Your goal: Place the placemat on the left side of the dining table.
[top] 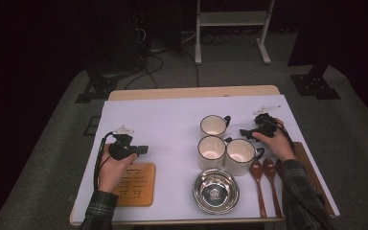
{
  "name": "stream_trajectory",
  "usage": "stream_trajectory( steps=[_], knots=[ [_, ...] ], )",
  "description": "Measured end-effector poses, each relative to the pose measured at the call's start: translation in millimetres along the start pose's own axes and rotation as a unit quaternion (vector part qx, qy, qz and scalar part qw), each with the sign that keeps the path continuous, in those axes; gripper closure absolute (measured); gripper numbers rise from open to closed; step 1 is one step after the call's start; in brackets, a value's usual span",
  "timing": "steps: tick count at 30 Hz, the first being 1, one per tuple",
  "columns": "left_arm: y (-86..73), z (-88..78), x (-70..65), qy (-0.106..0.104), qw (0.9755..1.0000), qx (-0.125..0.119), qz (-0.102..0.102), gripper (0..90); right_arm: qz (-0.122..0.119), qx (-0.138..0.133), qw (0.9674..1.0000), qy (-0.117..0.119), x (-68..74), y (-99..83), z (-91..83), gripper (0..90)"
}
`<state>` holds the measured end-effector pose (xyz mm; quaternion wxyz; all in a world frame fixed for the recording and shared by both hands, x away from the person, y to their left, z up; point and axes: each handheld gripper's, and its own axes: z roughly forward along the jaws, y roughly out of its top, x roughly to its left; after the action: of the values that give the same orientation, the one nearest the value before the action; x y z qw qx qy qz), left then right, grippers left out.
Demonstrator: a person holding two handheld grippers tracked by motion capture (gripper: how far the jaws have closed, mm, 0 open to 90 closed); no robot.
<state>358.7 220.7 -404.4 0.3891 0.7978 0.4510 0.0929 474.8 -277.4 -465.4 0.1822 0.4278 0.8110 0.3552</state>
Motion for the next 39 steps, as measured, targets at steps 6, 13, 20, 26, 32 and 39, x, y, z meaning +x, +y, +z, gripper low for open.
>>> stream_trajectory(
  steps=[6,13,20,26,32,39],
  knots=[
    [-5.9,-6.2,-0.7,0.005,1.0000,0.004,0.000,90.0,0.000,0.000,1.0000,0.000,0.0,0.0,0.0,9.9],
    [-11.9,-15.6,-0.5,0.006,0.9999,0.005,-0.008,90.0,0.000,0.000,1.0000,0.000,0.1,0.0,0.0,9.9],
    [-18.3,-22.5,1.4,0.009,0.9999,0.007,-0.009,90.0,0.000,0.000,1.0000,0.000,0.1,0.0,0.0,9.8],
    [-23.2,-28.6,2.3,0.009,0.9999,0.002,-0.014,90.0,0.000,0.000,1.0000,0.000,0.1,0.0,0.0,9.9],
    [-28.9,-33.1,3.3,0.010,0.9998,0.000,-0.019,90.0,0.000,0.000,1.0000,0.000,0.1,0.0,-0.1,9.9],
    [-36.1,-38.7,6.5,0.013,0.9996,0.004,-0.023,90.0,0.000,0.000,1.0000,0.000,0.0,0.0,0.0,9.8]
  ],
)
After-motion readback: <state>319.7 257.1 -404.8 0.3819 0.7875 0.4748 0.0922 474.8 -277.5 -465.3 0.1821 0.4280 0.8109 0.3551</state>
